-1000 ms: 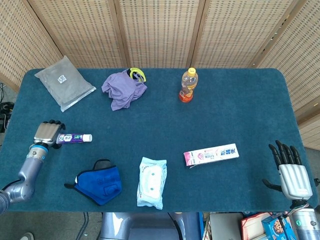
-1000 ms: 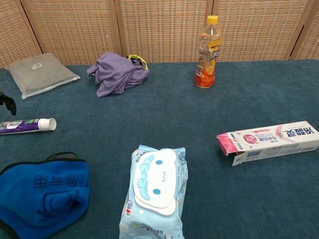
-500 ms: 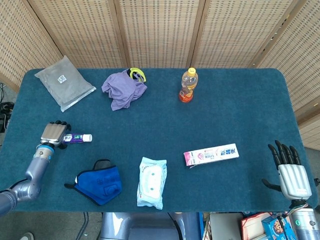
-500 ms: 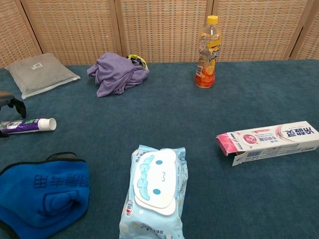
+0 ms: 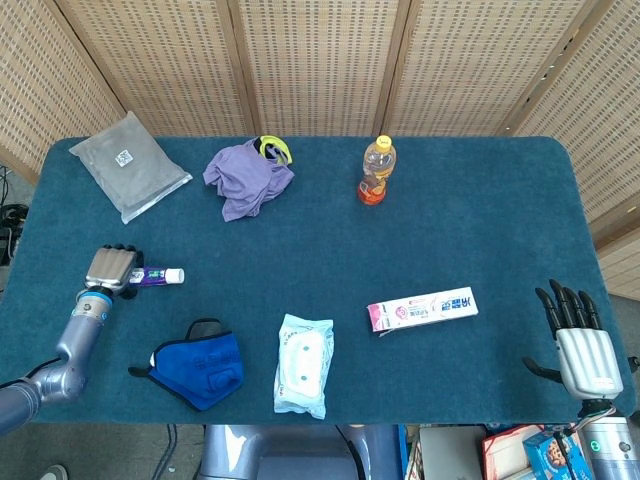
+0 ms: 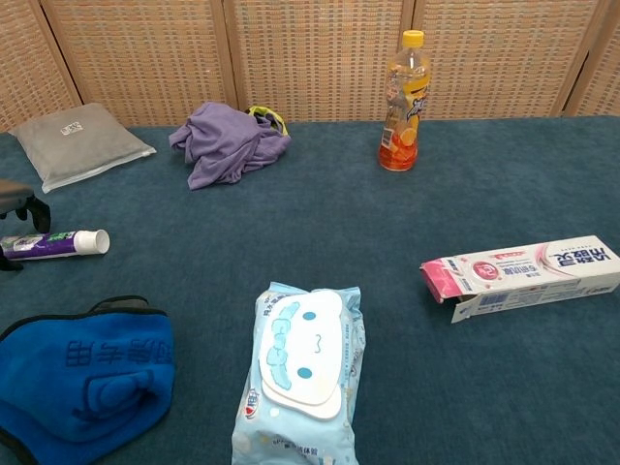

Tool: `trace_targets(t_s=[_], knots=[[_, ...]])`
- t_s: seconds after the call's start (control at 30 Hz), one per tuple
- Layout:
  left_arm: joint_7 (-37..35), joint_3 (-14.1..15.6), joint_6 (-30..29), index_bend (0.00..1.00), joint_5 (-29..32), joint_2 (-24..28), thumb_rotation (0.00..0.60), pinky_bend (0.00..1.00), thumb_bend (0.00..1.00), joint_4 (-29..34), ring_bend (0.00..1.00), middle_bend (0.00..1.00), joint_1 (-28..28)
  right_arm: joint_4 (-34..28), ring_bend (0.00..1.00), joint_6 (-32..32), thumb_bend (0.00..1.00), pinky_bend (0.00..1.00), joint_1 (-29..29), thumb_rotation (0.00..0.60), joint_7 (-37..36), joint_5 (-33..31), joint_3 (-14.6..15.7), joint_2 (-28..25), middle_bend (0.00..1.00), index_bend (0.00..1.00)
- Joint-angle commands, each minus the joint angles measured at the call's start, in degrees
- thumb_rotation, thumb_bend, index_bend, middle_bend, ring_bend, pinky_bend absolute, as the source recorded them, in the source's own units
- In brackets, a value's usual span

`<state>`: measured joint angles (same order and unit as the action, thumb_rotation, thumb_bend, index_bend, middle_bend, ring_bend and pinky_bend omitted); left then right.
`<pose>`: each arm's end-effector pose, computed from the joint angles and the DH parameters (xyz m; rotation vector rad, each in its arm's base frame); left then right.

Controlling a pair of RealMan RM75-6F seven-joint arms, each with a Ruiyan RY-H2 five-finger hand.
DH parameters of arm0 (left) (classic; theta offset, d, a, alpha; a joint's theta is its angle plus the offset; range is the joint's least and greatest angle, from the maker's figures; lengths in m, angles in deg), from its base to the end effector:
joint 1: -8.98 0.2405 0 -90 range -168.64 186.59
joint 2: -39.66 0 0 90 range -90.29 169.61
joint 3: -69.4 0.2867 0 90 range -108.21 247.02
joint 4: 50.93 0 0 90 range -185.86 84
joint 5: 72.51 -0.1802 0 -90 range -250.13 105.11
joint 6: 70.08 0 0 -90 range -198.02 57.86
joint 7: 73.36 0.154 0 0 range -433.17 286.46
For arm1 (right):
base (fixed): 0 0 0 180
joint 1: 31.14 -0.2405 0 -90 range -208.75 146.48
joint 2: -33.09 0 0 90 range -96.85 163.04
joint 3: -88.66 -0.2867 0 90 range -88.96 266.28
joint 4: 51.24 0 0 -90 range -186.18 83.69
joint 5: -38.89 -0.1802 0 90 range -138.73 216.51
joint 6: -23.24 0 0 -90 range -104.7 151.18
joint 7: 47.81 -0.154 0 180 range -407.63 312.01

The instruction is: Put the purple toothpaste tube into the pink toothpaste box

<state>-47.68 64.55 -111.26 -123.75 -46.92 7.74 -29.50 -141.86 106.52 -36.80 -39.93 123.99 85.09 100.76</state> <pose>-0.3361 0.3915 0.0580 -1.7028 -0.9004 -0.2804 -0.3290 -0.1979 0.1792 1.4259 -0.8364 0.8197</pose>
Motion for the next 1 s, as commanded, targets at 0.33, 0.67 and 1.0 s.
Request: trace_targets(t_s=[0.33,0.67,1.0], knots=[[-1.18,0.14,-2.05,0.73,-1.8,-2.34,0.6,0.48,0.31,-2.82,0.49,0.62,0.77,0.06,0.0,0.16,0.15,0.0,0.08,0.6,-0.37,0.01,-0.03,-0.04,0.0,0.0],[-3.49,-0.13,-7.55,0.75,-8.21,-0.02,0.6,0.49,0.31,-0.54,0.51,0.63,1.35,-0.02,0.0,0.26,0.15,0.0,0.08,0.6,-0.47,0.15,-0.02,-0.07,0.0,0.0],[-6.54,-0.38,-12.42,0.78,-13.84,5.09,0.6,0.5,0.31,2.91,0.53,0.66,2.14,-0.07,0.0,-0.46,0.15,0.0,-0.24,0.6,-0.33,0.03,0.04,0.16,0.0,0.0]])
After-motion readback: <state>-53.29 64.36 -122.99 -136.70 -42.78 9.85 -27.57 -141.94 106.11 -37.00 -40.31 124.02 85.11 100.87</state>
